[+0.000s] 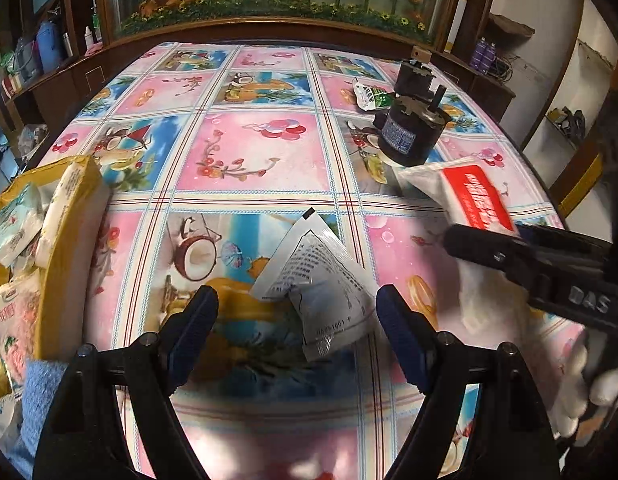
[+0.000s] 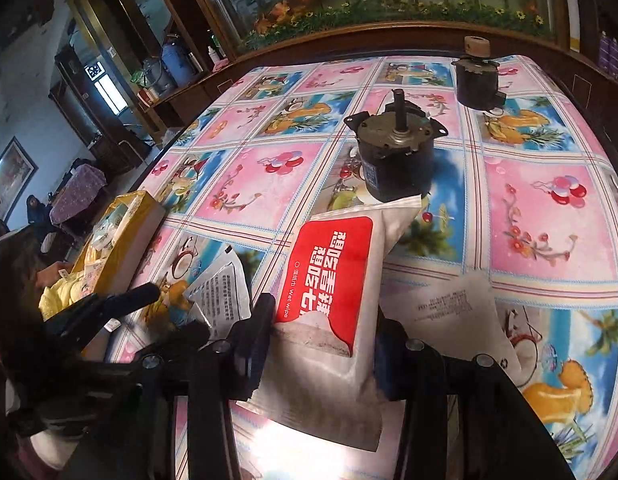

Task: Organize soft objects
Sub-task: 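Grasp the red-label white bag with the right tool while the left tool grasps the white printed pouch, then carry the red-label bag and white pouch into the tray and release both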

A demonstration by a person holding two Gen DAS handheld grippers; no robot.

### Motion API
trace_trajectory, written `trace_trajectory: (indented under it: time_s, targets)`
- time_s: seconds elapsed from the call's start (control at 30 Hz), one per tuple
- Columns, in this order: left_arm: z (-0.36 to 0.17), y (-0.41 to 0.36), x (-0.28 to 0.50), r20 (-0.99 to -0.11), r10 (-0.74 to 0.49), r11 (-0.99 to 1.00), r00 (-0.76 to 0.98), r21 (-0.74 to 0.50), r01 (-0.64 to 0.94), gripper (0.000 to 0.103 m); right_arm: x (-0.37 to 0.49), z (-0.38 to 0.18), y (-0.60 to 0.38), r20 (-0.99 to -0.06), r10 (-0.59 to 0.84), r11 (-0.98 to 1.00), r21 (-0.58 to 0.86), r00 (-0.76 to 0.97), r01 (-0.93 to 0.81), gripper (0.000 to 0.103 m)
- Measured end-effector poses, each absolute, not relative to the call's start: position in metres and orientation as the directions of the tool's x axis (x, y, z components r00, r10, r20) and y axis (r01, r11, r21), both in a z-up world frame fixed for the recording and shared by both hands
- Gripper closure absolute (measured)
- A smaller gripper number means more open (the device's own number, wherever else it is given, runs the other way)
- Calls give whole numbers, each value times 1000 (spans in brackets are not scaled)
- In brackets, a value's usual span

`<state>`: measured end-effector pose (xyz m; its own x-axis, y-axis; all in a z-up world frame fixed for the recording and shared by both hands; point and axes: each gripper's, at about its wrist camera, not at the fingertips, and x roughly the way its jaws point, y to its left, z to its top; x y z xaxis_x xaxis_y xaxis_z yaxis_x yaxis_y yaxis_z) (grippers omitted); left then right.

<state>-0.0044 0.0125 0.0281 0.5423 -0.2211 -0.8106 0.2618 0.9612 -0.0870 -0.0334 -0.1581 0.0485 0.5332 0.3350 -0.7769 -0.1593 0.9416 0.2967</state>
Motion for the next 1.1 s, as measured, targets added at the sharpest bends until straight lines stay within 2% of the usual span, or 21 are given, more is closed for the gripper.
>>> trace_trajectory:
  time_s: [0.17,0.27,0.33,0.43,0.63,1.1]
  targets:
    - [13,-4,10,-819,-182,964,544,-39,264,21,-51,46,-163,-768,355,934,318,533,-163,58]
    - [13,-9,11,-811,-214,955,545,-55,292,22,-59,45,-164,-763,357,933,322,538,-162,58]
    - [15,-7,9,-802,-208,957,560,-50,285,45,-62,44,-164,-758,366,929,332,539,-162,58]
    - [20,1,8,-801,-258,951,539,-114,286,58,-66,43,-164,-753,374,925,342,541,-163,58]
    - [30,18,-13,-779,-260,956,570,-125,265,58,-75,43,-159,-749,379,924,342,544,-173,58]
    - [86,57,-75,-666,-176,980,725,-48,194,58,-95,58,-134,-735,389,921,325,555,-214,58]
